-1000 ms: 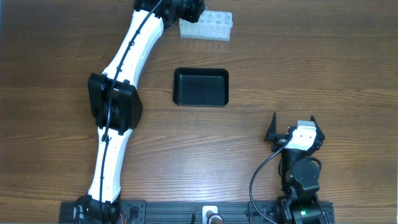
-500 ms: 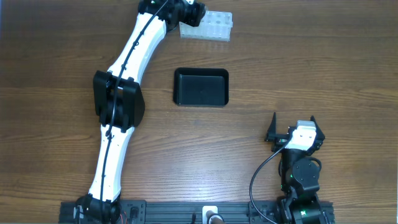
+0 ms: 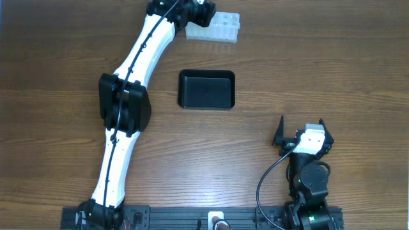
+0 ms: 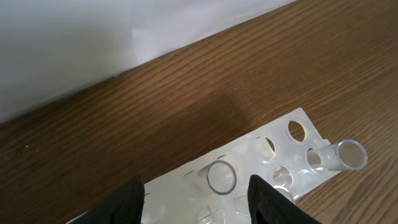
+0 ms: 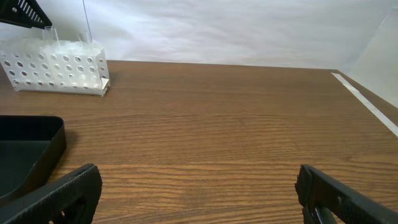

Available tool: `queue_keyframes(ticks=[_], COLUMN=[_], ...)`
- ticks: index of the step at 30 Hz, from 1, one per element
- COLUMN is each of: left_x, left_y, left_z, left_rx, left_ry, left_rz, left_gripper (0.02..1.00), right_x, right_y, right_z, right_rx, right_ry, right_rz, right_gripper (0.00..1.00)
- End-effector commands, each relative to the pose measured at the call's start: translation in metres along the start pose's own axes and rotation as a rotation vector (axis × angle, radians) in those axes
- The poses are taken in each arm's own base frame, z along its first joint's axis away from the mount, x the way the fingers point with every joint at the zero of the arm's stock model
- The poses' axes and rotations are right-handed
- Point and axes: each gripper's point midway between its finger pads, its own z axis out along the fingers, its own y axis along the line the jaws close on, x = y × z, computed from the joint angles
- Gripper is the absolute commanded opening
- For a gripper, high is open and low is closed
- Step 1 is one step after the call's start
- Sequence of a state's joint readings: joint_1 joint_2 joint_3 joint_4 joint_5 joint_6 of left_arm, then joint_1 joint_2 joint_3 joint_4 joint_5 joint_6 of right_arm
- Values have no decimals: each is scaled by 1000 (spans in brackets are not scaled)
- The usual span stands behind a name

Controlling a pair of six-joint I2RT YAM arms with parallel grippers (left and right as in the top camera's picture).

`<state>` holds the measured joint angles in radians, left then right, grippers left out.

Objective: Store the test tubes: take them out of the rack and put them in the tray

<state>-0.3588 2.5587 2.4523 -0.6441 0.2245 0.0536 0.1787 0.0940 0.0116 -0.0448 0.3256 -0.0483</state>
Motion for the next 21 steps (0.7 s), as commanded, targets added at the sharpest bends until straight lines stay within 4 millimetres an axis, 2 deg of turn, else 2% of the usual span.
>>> queue_keyframes(ticks=[1,12,21], left_x=[-2,-5,0], left_y=[2,5,7], left_z=[3,4,17], left_rx=[-12,-29,-29], left_ry=[-12,-26,-37], left_rz=[23,26,28], left_gripper=[535,538,535], right_x=[1,1,1], right_y=[-3,-3,-3], right_z=[0,0,0], right_rx=[18,18,18], right_ry=[-2,-2,-2], right_rz=[8,8,8], right_gripper=[991,991,991])
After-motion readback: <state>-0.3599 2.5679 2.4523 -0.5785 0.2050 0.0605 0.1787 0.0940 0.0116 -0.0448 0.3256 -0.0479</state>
